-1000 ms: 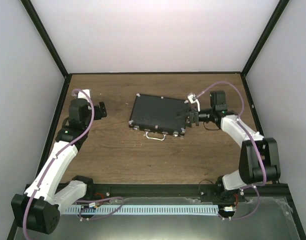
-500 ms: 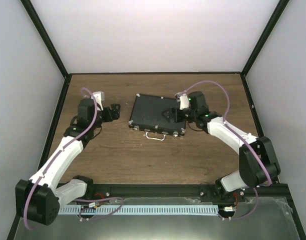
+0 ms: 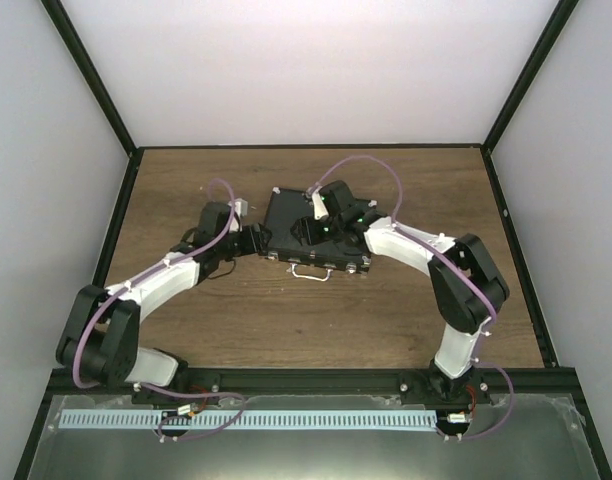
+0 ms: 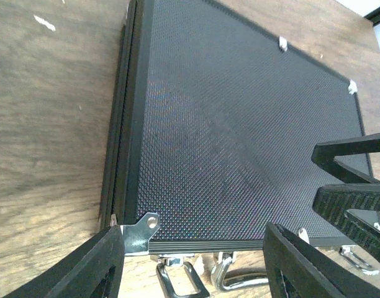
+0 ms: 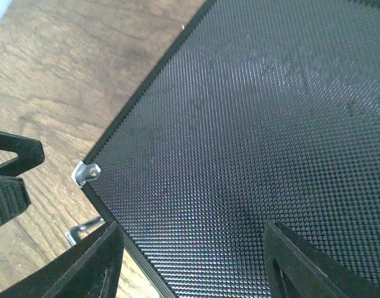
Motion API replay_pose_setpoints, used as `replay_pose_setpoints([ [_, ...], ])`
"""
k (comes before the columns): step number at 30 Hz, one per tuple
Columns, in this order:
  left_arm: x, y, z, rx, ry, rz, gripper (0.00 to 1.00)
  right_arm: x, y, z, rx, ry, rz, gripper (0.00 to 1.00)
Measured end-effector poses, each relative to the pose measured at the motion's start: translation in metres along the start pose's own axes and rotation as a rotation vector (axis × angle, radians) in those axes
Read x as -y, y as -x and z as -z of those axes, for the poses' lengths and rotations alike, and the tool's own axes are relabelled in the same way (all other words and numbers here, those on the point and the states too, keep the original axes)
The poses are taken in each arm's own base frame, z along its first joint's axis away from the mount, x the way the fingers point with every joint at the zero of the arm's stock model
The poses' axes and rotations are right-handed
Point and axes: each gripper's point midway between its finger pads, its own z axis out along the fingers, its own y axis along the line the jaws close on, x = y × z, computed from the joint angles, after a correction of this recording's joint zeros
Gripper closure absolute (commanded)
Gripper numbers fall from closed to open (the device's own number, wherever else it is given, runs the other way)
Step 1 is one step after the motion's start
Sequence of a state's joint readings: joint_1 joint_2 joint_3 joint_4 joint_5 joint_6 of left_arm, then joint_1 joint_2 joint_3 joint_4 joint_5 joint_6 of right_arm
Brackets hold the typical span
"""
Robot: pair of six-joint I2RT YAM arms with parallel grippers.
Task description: Pack up texas hold em set
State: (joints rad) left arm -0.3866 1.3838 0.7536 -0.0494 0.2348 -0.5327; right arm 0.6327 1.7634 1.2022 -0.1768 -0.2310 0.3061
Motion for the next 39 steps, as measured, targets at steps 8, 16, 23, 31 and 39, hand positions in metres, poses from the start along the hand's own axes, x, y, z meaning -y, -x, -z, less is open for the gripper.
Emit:
replay_pose_setpoints([
  [8,-0.019,-0.039,-0.025,-0.104,0.032,0.050,0.45,0.004,-0.015,-0.014,-0.046,-0.006,-0.029,0.38],
  [16,-0.036,-0.069,-0.036,-0.172,0.062,0.092,0.55,0.003,-0.015,-0.014,-0.045,-0.004,-0.036,0.38],
  [23,-0.035,-0.070,-0.037,-0.151,0.040,0.106,0.63,0.002,-0.015,-0.014,-0.047,0.003,-0.052,0.38],
  [31,-0.027,-0.069,-0.040,-0.151,-0.003,0.103,0.79,0.004,-0.024,-0.021,-0.069,0.005,-0.065,0.38],
  [39,-0.024,-0.069,-0.042,-0.137,-0.007,0.087,0.76,0.003,-0.022,-0.023,-0.058,0.013,-0.079,0.39],
])
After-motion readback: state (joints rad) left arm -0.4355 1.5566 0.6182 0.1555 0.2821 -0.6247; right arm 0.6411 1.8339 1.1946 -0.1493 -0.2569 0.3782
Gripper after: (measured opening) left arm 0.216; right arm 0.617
